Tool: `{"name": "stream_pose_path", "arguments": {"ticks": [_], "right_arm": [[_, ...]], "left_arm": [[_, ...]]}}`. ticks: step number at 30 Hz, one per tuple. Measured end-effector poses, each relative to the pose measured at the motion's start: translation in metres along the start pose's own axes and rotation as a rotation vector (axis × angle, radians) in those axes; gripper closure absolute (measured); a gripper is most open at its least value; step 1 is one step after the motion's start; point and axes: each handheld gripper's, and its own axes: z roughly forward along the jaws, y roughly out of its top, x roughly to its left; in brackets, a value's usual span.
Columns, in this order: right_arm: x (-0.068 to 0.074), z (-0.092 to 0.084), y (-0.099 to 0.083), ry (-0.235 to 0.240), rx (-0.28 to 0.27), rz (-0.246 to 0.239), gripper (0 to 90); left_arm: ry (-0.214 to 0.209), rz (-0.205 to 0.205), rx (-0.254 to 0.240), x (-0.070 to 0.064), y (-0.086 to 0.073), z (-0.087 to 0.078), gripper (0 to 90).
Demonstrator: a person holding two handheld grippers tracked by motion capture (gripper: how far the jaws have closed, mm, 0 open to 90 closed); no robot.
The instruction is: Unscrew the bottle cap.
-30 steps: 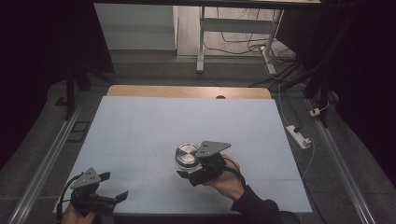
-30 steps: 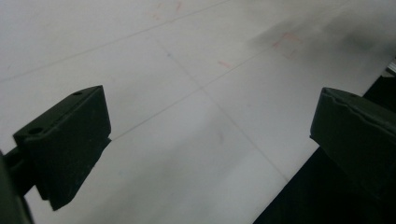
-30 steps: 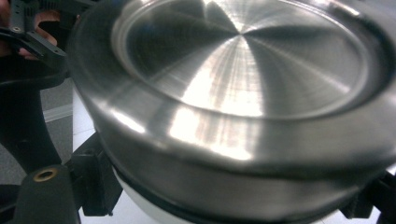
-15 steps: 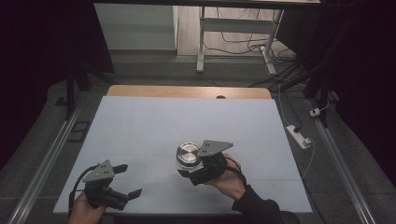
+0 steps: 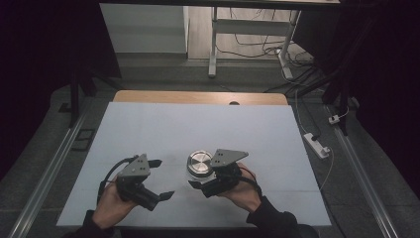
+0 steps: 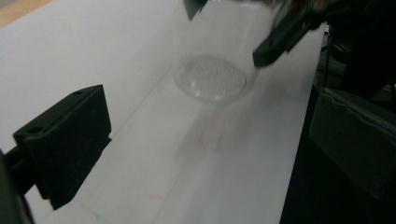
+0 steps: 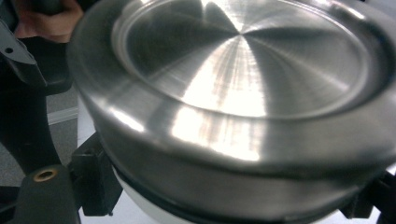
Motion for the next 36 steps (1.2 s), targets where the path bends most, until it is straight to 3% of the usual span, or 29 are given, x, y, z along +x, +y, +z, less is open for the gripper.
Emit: {"name": "stream_pose_path", "arguments": {"ticks": [5, 10, 13, 17, 21, 26, 28, 30, 33, 36], "right_arm": [[0.001, -0.001, 0.000, 0.010, 0.003, -0.006, 14.8], [0.001, 0.000, 0.000, 0.040, 0.006, -0.015, 14.8], [0.002, 0.001, 0.000, 0.060, 0.010, -0.027, 14.8], [0.004, 0.002, 0.000, 0.094, 0.014, -0.046, 14.8], [0.006, 0.002, 0.001, 0.111, 0.018, -0.058, 14.8], [0.008, 0.002, 0.002, 0.122, 0.022, -0.070, 14.8], [0.009, 0.002, 0.002, 0.119, 0.025, -0.072, 14.8], [0.008, 0.002, 0.002, 0.114, 0.025, -0.070, 14.8], [0.007, 0.001, 0.002, 0.106, 0.026, -0.069, 14.9], [0.005, 0.000, 0.002, 0.067, 0.028, -0.047, 14.8]], "left_arm": [[-0.060, 0.052, -0.014, 0.005, 0.020, 0.006, 0.0], [-0.169, 0.084, -0.055, 0.015, 0.036, 0.005, 0.0], [-0.211, 0.106, -0.075, 0.020, 0.045, 0.006, 1.7], [-0.276, 0.180, -0.045, 0.023, 0.055, 0.015, 3.1], [-0.313, 0.224, -0.017, 0.023, 0.062, 0.031, 5.4], [-0.321, 0.258, -0.015, 0.022, 0.066, 0.038, 10.2], [-0.347, 0.267, -0.043, 0.022, 0.068, 0.038, 16.4], [-0.342, 0.269, -0.052, 0.022, 0.069, 0.038, 20.3], [-0.301, 0.267, -0.053, 0.018, 0.070, 0.038, 20.6], [-0.250, 0.234, -0.058, 0.014, 0.071, 0.039, 20.7]]}}
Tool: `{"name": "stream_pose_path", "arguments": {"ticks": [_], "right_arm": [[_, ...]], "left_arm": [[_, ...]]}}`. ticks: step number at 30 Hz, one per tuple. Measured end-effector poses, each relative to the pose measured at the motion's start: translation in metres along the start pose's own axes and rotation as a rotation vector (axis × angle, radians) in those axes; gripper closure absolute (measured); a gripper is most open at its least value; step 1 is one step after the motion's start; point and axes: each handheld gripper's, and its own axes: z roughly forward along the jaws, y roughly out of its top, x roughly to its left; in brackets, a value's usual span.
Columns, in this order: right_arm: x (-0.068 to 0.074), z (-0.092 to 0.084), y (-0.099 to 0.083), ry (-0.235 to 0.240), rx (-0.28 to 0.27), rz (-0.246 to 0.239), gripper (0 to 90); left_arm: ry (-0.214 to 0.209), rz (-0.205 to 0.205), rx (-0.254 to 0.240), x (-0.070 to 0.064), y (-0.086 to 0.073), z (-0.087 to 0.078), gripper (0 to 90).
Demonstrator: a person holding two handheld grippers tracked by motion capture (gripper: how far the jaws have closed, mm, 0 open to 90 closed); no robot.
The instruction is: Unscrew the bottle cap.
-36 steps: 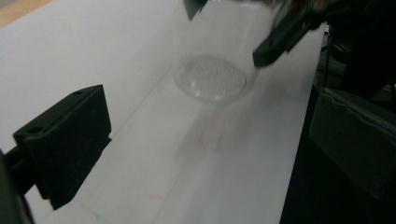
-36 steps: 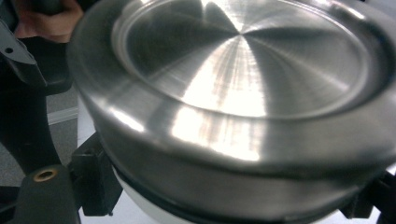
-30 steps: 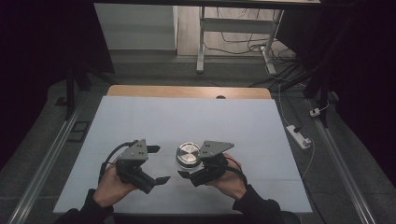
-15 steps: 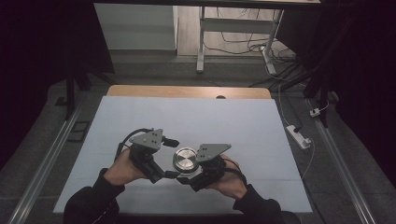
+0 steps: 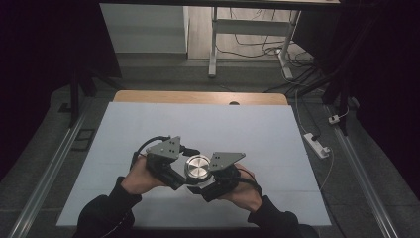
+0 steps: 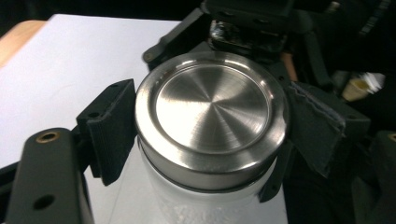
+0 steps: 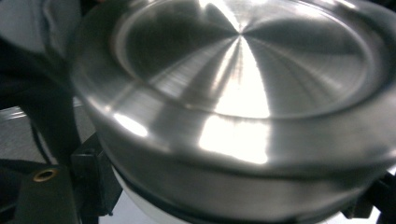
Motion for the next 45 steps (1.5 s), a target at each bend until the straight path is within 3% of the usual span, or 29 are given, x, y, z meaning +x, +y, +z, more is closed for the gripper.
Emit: {"name": "stream_pose_path", "arguments": {"ticks": [2, 3, 5, 6, 8, 10, 11, 13, 14, 21, 25, 29, 31, 32, 33, 37, 38, 41, 42, 43, 44, 45], "right_arm": [[-0.003, -0.001, -0.001, -0.031, 0.001, 0.016, 14.9], [-0.003, -0.001, -0.001, -0.052, 0.001, 0.031, 14.9], [-0.005, -0.001, -0.002, -0.103, -0.001, 0.062, 14.9], [-0.006, -0.002, -0.002, -0.128, -0.001, 0.079, 14.9], [-0.007, -0.002, -0.003, -0.149, -0.003, 0.088, 14.9], [-0.008, -0.002, -0.004, -0.167, -0.012, 0.098, 14.9], [-0.010, -0.004, -0.005, -0.154, -0.017, 0.102, 14.9], [-0.010, -0.005, -0.005, -0.152, -0.017, 0.099, 14.9], [-0.011, -0.005, -0.005, -0.143, -0.020, 0.095, 14.9], [-0.005, -0.004, -0.002, 0.027, -0.013, 0.037, 14.9], [-0.002, -0.002, -0.001, 0.054, -0.009, 0.014, 14.9], [0.001, -0.001, -0.001, 0.056, 0.000, 0.004, 14.9], [0.000, -0.002, -0.001, 0.032, -0.003, 0.010, 14.9], [-0.001, -0.002, 0.000, 0.015, -0.002, 0.014, 14.9], [-0.002, -0.003, 0.000, -0.003, -0.003, 0.020, 14.9], [-0.006, -0.004, -0.001, -0.097, -0.003, 0.069, 14.9], [-0.006, -0.004, -0.002, -0.123, 0.000, 0.081, 14.9], [-0.007, -0.003, -0.003, -0.152, -0.001, 0.096, 14.9], [-0.008, -0.004, -0.005, -0.137, -0.008, 0.109, 14.9], [-0.008, -0.004, -0.005, -0.137, -0.008, 0.109, 14.9], [-0.009, -0.005, -0.005, -0.137, -0.011, 0.108, 14.9], [-0.010, -0.007, -0.005, -0.112, -0.022, 0.110, 14.9]], "left_arm": [[0.059, -0.032, -0.002, -0.004, 0.002, 0.003, 20.7], [0.137, -0.074, -0.002, -0.009, 0.004, 0.008, 20.7], [0.227, -0.126, -0.007, -0.015, 0.007, 0.015, 20.7], [0.227, -0.126, -0.007, -0.015, 0.007, 0.015, 20.6], [0.286, -0.142, -0.009, -0.019, 0.009, 0.021, 20.5], [0.257, -0.132, -0.007, -0.016, 0.010, 0.023, 16.7], [0.196, -0.134, -0.005, -0.010, 0.009, 0.019, 8.7], [0.179, -0.122, -0.010, -0.008, 0.008, 0.015, 7.5], [0.146, -0.110, -0.017, -0.005, 0.006, 0.011, 7.5], [-0.047, -0.010, 0.006, 0.008, -0.001, -0.005, 9.7], [-0.085, 0.042, 0.035, 0.006, -0.002, -0.001, 11.1], [-0.067, 0.050, 0.018, 0.004, -0.002, 0.002, 19.1], [-0.044, 0.029, 0.012, 0.003, -0.001, 0.002, 19.4], [0.010, -0.003, 0.006, 0.000, 0.002, 0.005, 19.4], [0.010, -0.003, 0.006, 0.000, 0.002, 0.005, 19.4], [0.190, -0.091, 0.008, -0.012, 0.010, 0.018, 19.3], [0.295, -0.111, 0.015, -0.020, 0.013, 0.027, 19.4], [0.316, -0.116, 0.023, -0.023, 0.014, 0.032, 17.1], [0.259, -0.123, 0.003, -0.018, 0.014, 0.028, 9.2], [0.259, -0.123, 0.003, -0.018, 0.014, 0.028, 6.8], [0.232, -0.120, -0.006, -0.015, 0.014, 0.022, 6.8], [0.217, -0.114, -0.014, -0.013, 0.014, 0.017, 4.8]]}}
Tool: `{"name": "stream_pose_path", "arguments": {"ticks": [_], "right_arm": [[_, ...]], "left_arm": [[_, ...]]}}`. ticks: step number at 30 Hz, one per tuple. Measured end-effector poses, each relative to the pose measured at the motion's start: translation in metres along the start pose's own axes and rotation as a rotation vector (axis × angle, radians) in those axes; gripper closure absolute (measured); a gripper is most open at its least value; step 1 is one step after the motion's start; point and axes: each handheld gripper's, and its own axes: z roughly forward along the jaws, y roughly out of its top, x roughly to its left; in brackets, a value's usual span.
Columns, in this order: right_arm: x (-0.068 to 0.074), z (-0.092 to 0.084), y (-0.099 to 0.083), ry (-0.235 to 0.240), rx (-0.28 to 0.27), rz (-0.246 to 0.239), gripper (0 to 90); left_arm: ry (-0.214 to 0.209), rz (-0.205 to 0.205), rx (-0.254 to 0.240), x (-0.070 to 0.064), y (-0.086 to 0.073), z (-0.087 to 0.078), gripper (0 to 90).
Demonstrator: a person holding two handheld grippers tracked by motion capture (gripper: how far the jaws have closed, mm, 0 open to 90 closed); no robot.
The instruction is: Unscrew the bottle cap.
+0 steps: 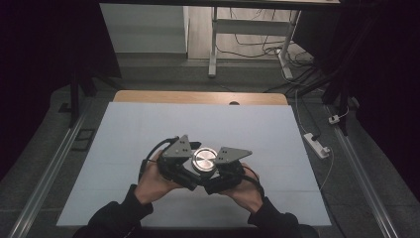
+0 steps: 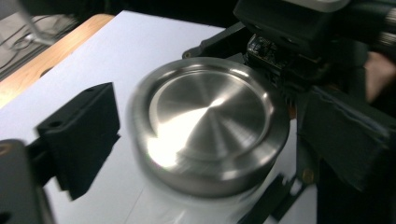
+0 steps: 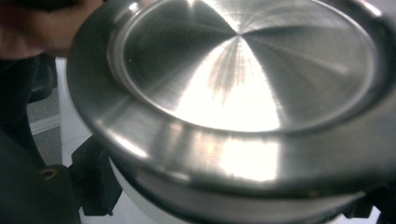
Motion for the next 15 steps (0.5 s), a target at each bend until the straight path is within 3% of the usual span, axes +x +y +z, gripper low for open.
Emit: {"name": "stream_pose_path", "arguments": {"ticks": [3, 4, 8, 11, 12, 15], "right_arm": [[0.000, -0.002, 0.001, 0.036, -0.008, -0.019, 14.9], [0.000, -0.003, 0.001, 0.049, -0.009, -0.025, 14.9], [0.008, -0.004, 0.005, 0.138, -0.002, -0.084, 14.9], [0.011, -0.003, 0.005, 0.156, 0.007, -0.094, 14.9], [0.013, -0.001, 0.006, 0.163, 0.009, -0.105, 14.9], [0.014, 0.000, 0.006, 0.155, 0.014, -0.118, 14.9]], "left_arm": [[-0.089, 0.038, -0.012, 0.012, -0.003, -0.014, 6.1], [-0.142, 0.057, -0.007, 0.016, -0.006, -0.016, 6.6], [-0.253, 0.116, -0.002, 0.023, -0.013, -0.017, 11.2], [-0.296, 0.131, 0.000, 0.024, -0.015, -0.013, 11.5], [-0.306, 0.144, -0.008, 0.023, -0.016, -0.013, 16.4], [-0.289, 0.160, -0.015, 0.019, -0.015, -0.012, 18.7]]}}
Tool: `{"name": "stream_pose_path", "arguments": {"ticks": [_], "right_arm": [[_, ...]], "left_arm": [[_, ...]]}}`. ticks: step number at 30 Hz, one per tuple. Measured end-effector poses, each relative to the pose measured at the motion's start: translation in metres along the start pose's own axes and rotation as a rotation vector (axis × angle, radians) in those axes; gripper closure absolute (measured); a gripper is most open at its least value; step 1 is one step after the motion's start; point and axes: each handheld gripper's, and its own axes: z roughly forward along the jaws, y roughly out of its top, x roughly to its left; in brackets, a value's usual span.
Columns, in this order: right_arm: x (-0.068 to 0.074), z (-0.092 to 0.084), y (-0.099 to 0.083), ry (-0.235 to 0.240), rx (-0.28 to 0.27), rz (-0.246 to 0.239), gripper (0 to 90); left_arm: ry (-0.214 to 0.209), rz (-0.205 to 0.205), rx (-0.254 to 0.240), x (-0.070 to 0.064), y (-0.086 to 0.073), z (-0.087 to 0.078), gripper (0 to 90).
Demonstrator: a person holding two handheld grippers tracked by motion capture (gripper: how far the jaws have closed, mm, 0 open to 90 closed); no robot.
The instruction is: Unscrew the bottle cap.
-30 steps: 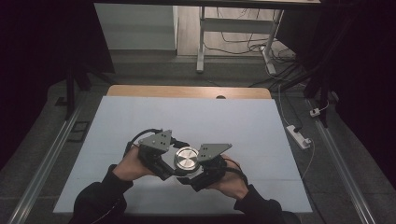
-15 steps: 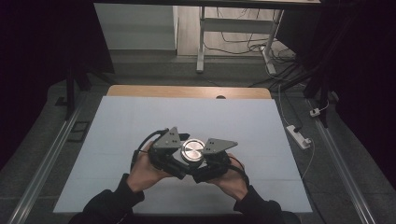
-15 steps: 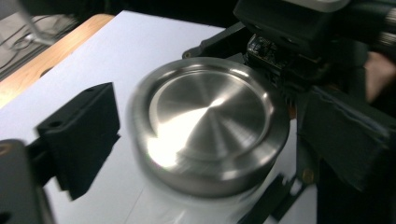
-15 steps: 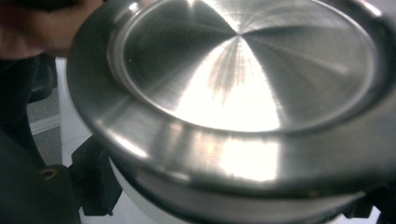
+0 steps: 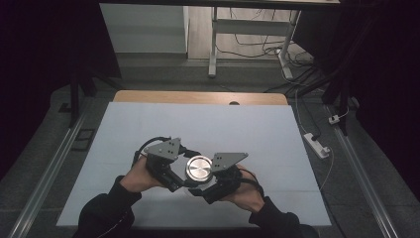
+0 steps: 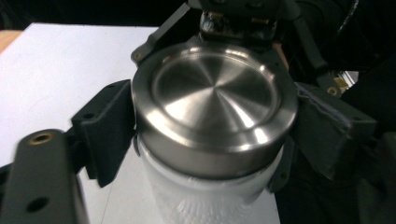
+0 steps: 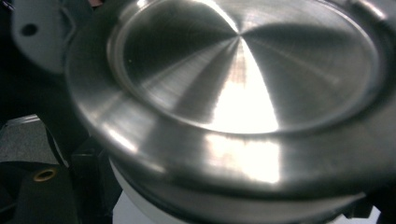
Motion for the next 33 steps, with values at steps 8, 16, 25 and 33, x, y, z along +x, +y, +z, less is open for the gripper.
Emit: {"name": "stream_pose_path", "arguments": {"ticks": [8, 16, 25, 33], "right_arm": [[-0.008, -0.004, -0.001, -0.214, -0.009, 0.123, 14.9], [-0.013, -0.006, -0.006, -0.182, -0.026, 0.147, 14.9], [0.007, 0.002, 0.002, -0.031, -0.001, 0.014, 14.9], [0.000, 0.002, 0.000, -0.155, -0.019, 0.106, 14.9]], "left_arm": [[0.383, -0.141, 0.024, -0.023, 0.016, 0.024, 18.9], [0.235, -0.144, -0.046, -0.006, 0.007, 0.008, 6.8], [-0.009, -0.035, -0.002, 0.000, 0.001, -0.001, 15.0], [0.237, -0.117, -0.018, -0.015, 0.008, 0.014, 18.7]]}}
